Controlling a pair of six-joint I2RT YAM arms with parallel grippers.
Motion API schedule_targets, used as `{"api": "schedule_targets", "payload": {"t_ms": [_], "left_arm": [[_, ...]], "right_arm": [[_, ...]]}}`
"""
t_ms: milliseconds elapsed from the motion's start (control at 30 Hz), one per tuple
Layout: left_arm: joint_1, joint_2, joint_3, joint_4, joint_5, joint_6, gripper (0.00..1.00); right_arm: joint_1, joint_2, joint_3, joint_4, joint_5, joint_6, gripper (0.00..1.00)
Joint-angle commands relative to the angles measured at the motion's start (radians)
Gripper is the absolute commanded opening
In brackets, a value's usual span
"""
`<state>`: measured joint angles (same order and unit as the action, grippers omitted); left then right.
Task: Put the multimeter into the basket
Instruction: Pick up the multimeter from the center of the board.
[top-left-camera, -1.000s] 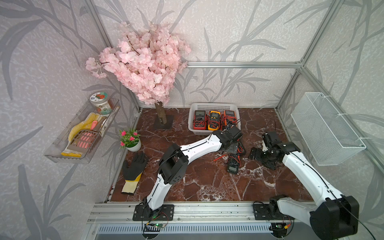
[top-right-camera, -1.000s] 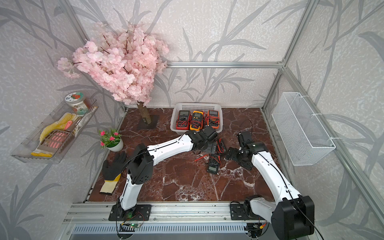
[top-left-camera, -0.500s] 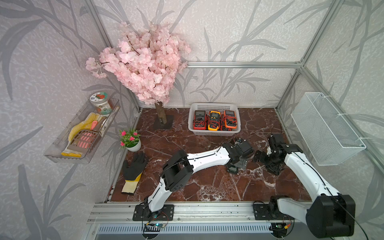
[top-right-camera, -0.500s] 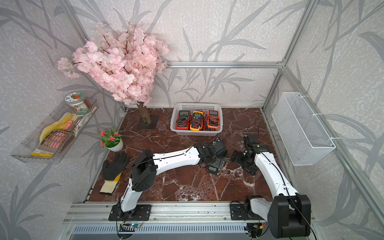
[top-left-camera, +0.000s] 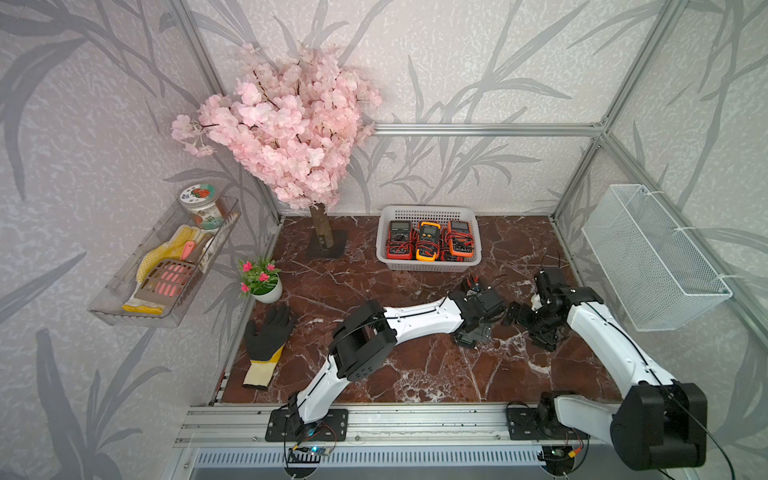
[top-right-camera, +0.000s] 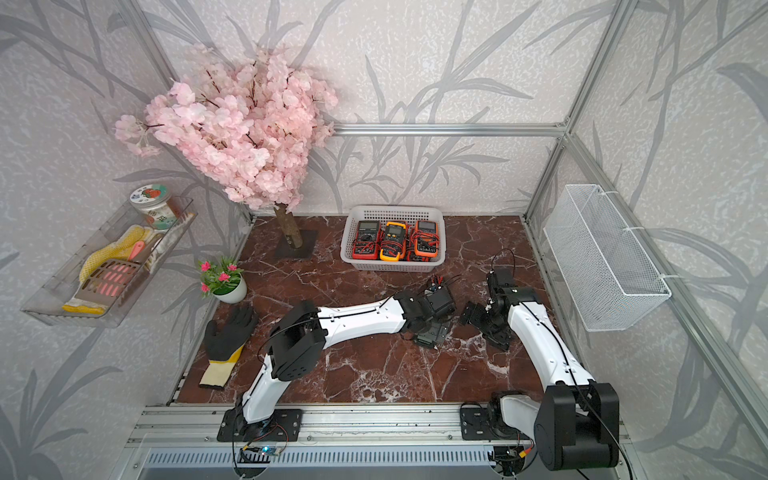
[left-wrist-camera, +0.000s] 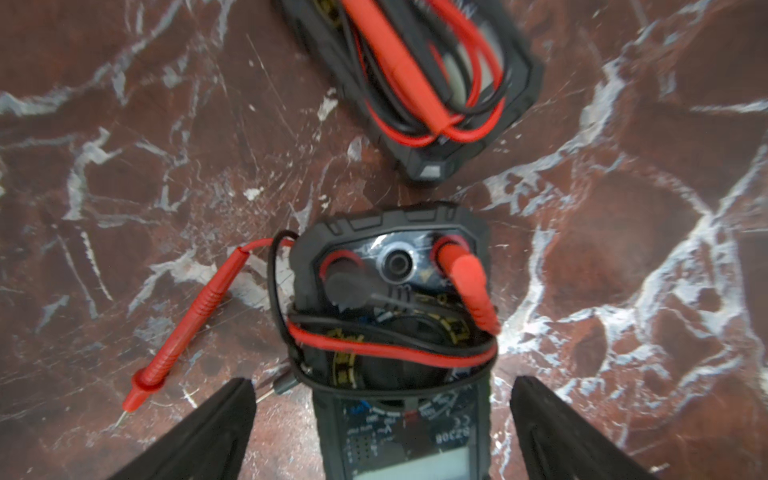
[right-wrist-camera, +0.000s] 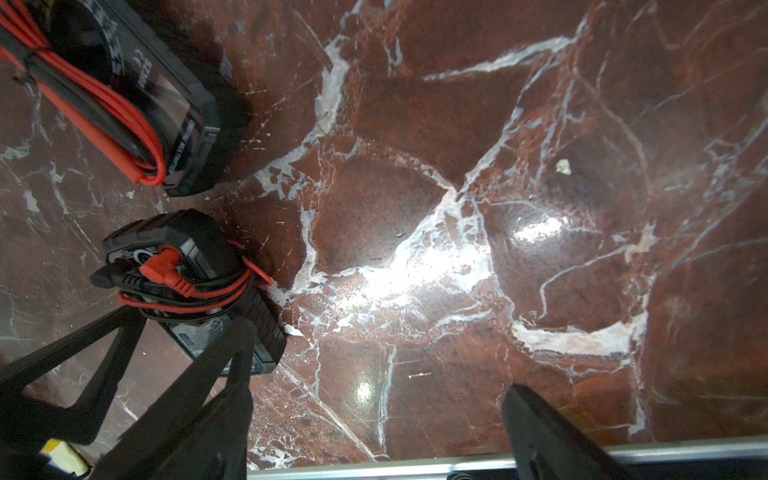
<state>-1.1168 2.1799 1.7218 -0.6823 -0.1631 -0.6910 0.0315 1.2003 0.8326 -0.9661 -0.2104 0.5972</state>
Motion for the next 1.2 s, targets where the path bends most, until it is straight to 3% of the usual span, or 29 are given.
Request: {"api": "schedule_targets", "payload": {"t_ms": [0, 233, 300, 567, 833, 1167], "left_arm": [[0.000, 0.037, -0.011, 0.003, -0.008, -0.006, 1.00], [0.001, 0.073, -0.010, 0.010, -0.003, 0.007, 1.00], [0.001, 0.076, -0.012, 0.010, -0.001, 0.007, 0.96], [0.003, 0.027, -0.053, 0.027, 0.021, 0.021, 0.52], [0.005, -0.148, -0.205, 0.020, -0.007, 0.030, 0.26], [0.046, -0.405, -0.325, -0.067, -0.130, -0.029, 0.27]], "right_arm": [[-0.005, -0.014, -0.009, -0.015, -0.002, -0.009, 0.99], [-0.007, -0.013, -0.001, -0.019, -0.004, -0.012, 0.99], [-0.007, -0.016, 0.000, -0.022, -0.003, -0.012, 0.99], [-0.007, -0.023, 0.002, -0.024, -0.013, -0.005, 0.99], [-0.007, -0.022, 0.015, -0.014, -0.051, 0.002, 0.99], [-0.007, -0.037, 0.033, 0.071, -0.155, 0.007, 0.99]]}}
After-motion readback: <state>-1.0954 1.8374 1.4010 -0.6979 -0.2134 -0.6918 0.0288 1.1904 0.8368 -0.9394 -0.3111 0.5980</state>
